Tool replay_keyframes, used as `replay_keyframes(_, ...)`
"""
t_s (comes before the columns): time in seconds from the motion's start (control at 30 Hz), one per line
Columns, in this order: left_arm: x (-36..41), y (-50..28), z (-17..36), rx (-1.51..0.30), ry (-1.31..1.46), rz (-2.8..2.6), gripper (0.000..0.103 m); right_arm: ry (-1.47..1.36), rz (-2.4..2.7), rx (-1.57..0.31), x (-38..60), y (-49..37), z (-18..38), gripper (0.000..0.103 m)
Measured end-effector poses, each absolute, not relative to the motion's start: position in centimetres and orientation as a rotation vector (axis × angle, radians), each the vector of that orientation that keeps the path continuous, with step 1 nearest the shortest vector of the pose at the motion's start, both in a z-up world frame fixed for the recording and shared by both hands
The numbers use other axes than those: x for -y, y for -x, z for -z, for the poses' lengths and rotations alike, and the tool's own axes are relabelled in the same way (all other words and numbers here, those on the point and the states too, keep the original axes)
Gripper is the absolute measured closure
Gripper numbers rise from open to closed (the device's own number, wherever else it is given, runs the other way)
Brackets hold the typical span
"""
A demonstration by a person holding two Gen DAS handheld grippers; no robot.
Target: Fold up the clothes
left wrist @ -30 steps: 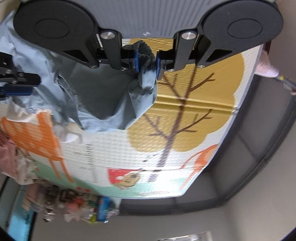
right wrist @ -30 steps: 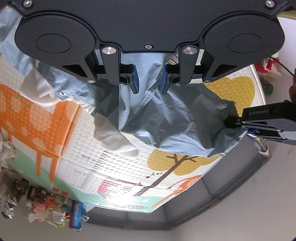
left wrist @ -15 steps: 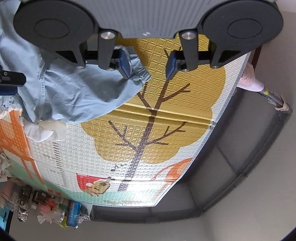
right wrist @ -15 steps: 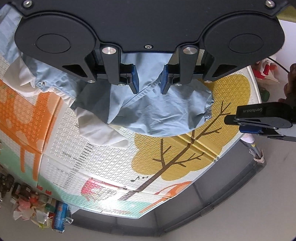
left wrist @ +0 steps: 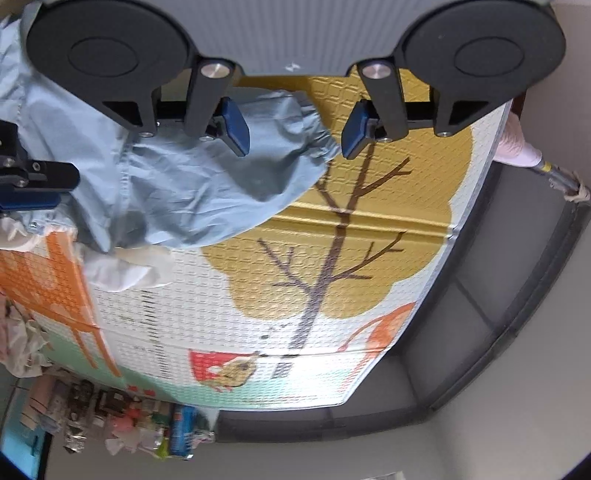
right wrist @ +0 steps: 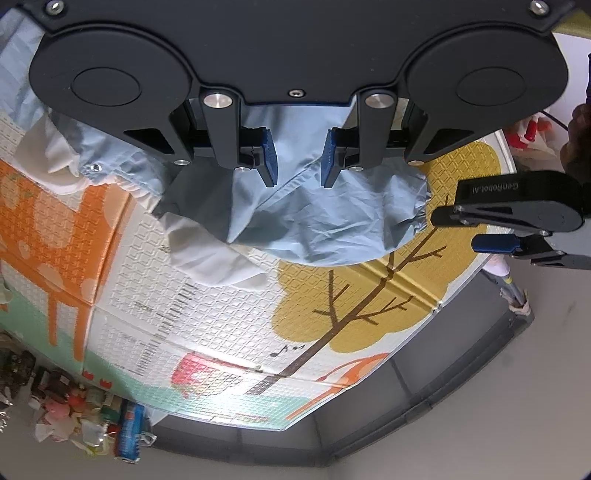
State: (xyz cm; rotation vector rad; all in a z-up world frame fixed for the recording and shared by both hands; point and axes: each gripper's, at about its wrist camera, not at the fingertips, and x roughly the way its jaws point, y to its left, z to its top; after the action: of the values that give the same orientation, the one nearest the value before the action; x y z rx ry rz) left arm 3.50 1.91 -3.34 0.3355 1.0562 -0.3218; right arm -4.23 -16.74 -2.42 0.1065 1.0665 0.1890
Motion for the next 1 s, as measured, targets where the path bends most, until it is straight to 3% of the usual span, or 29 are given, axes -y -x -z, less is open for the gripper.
replay_keyframes(0.13,-0.4,-2.6,3.0,-1.043,-0.352,0.374,0.040,-0.115,-0.166,-1.054,18.0,5.1,1.8,0.075)
replay_keyframes(0.57,5.0,1.9,4.7,-1.081,-0.442,0.586,0.039,-0.153,-0.087,-1.092,22.0,8.9,2.8,0.075)
replay_keyframes(1.0,5.8,3.0,7.6,-1.145,-0.520,0.595,0.038,-0.203,-0.120,-1.176,22.2,11.6,6.6,0.075)
